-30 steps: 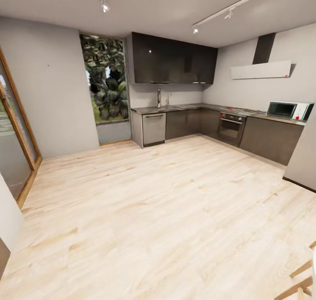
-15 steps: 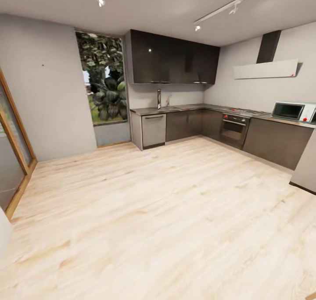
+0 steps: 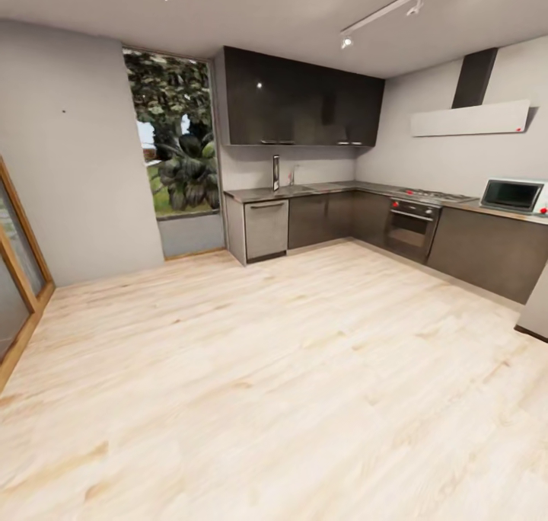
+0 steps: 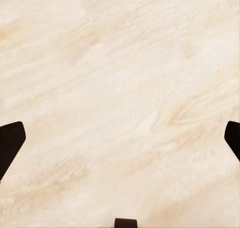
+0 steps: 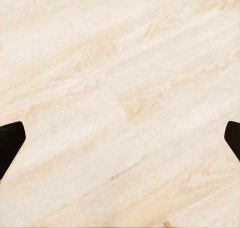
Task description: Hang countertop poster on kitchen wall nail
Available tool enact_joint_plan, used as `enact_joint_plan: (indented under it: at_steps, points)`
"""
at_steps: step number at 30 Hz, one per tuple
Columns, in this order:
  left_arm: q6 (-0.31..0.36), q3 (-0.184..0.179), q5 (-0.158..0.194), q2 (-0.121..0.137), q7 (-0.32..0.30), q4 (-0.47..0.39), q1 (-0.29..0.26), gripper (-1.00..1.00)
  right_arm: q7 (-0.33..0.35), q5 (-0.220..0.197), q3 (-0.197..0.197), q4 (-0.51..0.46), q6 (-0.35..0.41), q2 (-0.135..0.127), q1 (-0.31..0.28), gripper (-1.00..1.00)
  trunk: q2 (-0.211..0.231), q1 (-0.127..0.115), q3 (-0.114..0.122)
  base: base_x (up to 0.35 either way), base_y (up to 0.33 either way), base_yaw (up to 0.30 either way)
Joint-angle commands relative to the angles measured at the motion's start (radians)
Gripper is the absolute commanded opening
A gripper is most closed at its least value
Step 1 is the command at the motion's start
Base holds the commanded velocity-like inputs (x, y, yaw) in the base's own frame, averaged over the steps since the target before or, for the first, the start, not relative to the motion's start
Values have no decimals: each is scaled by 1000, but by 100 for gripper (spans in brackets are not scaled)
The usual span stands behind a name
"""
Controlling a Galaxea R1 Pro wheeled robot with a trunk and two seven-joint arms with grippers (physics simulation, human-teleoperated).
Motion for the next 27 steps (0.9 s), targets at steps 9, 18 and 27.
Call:
enact_joint_plan:
  at_steps: [9,18,27]
  points:
    - [-2,1,0,0,0,-1,0,100,0,1,1,1,-3,0,-1,100,0,1,-1,338,0,0]
    - [-2,1,0,0,0,-1,0,100,0,1,1,1,-3,0,-1,100,0,1,-1,338,0,0]
    - [-2,1,0,0,0,-1,0,100,0,1,1,1,-3,0,-1,100,0,1,-1,338,0,0]
